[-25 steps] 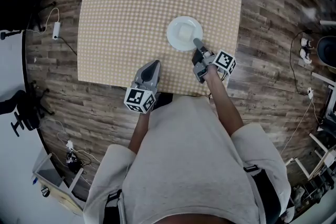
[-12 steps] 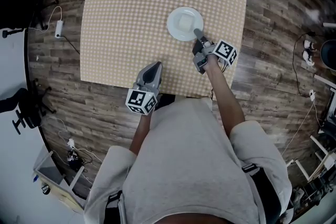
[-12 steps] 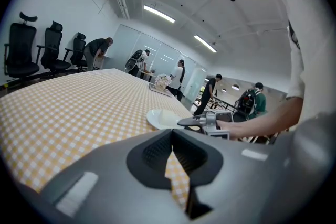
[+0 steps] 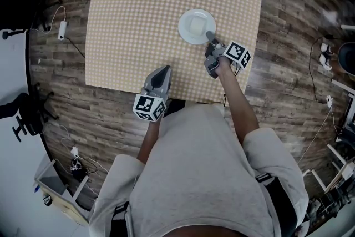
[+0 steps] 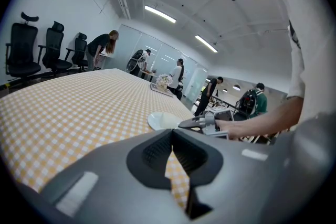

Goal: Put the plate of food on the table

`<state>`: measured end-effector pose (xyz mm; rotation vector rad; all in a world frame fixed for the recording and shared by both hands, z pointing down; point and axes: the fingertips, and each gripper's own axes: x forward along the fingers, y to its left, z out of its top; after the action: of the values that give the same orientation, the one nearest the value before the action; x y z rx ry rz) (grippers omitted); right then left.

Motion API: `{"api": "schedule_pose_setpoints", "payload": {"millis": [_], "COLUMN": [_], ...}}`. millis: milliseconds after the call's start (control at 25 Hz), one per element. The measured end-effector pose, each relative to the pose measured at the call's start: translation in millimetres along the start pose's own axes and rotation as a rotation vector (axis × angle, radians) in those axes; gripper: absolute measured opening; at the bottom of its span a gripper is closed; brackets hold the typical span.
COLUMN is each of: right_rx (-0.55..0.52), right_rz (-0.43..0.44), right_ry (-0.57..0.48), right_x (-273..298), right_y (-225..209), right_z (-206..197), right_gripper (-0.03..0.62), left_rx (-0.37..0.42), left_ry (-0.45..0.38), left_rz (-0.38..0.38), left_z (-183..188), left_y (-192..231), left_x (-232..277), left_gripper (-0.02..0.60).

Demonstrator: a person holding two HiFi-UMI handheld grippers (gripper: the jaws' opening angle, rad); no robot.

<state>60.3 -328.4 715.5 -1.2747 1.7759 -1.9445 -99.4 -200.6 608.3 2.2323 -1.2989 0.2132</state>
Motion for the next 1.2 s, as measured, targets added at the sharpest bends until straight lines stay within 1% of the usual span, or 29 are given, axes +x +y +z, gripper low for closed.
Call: {"api": "schedule_pose_setpoints", "payload": {"millis": [200, 280, 360, 480, 560, 680, 760, 800, 880, 960, 1000, 1080, 1160, 1200], "right_rx": [-0.133, -0.165, -0.187, -0.247, -0.308, -0.427, -0.478, -0.472, -0.402, -0.321, -0.295, -0.285, -0.301, -0.304], "right_rz": [-0.111, -0.143, -0.163, -0.187, -0.211, -0.257, -0.266, -0.259, -0.233, -0.211, -0.206, -0.21, -0.214, -0.209], "right_ry": [0.006, 0.006, -0.001, -0.013, -0.017, -0.032, -0.044, -0.049, -0.061, -0.071, -0.075, -0.091, -0.132, -0.15], "right_x": [0.5, 0.5, -0.2, -0.3, -1.0, -3.5, -4.7, -4.8, -4.7, -5.2, -5.6, -7.6, -12.7, -14.6], "right_y": [-1.1, -2.6, -2.4, 0.3, 1.8, 5.6, 8.2, 8.8, 7.5, 4.2, 2.9, 2.5, 4.8, 6.5], "right_z": [3.4, 4.5, 5.5, 5.7, 5.1, 7.1, 8.9, 9.7, 12.0, 14.9, 16.0, 18.5, 24.3, 27.1], "right_gripper": [0.028, 0.039, 0.046, 0.091, 0.098, 0.1, 0.108, 0.115, 0.131, 0.184, 0.186, 0.19, 0.187, 0.207], "left_rx": [-0.002, -0.002, -0.001, -0.001, -0.002, -0.003, -0.003, -0.003, -0.005, -0.006, -0.007, -0.009, -0.009, -0.009], "left_ry": [-0.001, -0.002, -0.003, -0.001, -0.001, -0.002, -0.003, -0.003, -0.004, -0.005, -0.006, -0.006, -0.007, -0.008], "left_rz": [0.003, 0.002, 0.003, 0.006, 0.007, 0.008, 0.006, 0.006, 0.006, 0.006, 0.006, 0.005, 0.004, 0.003], "left_z": [1.3, 2.4, 2.9, 1.8, 1.2, 1.1, 1.0, 0.8, 0.4, 0.0, 0.1, 0.6, 1.2, 1.4], "left_y": [1.9, 2.3, 2.7, 4.7, 6.4, 7.0, 6.2, 6.1, 6.7, 7.6, 8.3, 9.1, 7.7, 6.9], "left_x": [-0.1, 0.5, 0.5, -1.7, -4.3, -6.4, -6.5, -6.6, -7.0, -7.5, -7.7, -8.1, -7.8, -7.4], "left_gripper": [0.008, 0.008, 0.008, 0.008, 0.008, 0.008, 0.008, 0.008, 0.009, 0.009, 0.008, 0.009, 0.009, 0.008]}}
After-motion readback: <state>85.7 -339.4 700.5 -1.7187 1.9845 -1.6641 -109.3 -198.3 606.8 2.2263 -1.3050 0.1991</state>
